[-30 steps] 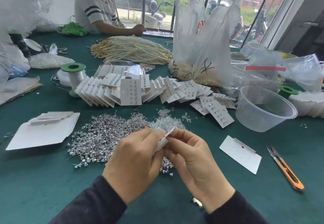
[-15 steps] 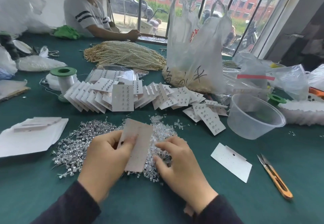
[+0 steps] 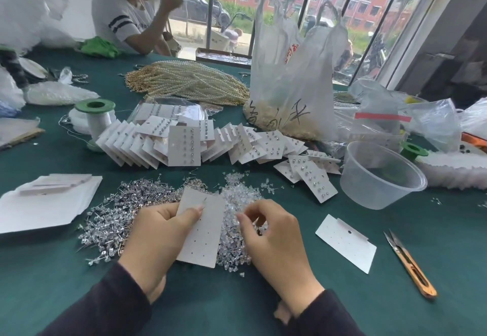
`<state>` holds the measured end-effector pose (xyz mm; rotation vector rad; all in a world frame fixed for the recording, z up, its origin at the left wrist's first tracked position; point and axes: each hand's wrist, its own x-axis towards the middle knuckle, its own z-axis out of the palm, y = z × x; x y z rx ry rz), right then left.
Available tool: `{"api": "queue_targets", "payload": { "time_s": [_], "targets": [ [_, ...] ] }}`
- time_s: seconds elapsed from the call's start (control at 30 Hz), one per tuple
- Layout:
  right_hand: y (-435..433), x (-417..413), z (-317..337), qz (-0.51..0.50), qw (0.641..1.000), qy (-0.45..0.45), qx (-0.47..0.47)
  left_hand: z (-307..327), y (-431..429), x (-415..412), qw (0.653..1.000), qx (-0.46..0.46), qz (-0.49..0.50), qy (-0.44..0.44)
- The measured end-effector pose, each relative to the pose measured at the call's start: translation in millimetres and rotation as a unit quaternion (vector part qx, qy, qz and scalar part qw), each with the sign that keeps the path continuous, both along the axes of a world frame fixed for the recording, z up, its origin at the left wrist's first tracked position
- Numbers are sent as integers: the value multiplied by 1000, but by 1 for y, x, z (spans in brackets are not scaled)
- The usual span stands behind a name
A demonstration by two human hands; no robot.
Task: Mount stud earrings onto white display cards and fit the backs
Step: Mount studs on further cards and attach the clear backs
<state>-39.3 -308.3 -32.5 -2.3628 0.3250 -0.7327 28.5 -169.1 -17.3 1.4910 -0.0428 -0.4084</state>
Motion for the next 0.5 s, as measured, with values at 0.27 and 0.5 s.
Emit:
{"api": "queue_targets", "payload": {
  "time_s": [0.27, 0.5],
  "targets": [
    [6, -8, 8, 1, 990, -46, 132, -4, -4, -3, 999, 24, 6, -37],
    [18, -7, 9, 41, 991, -90, 88, -8, -7, -9, 984, 89, -21, -150]
  ]
}}
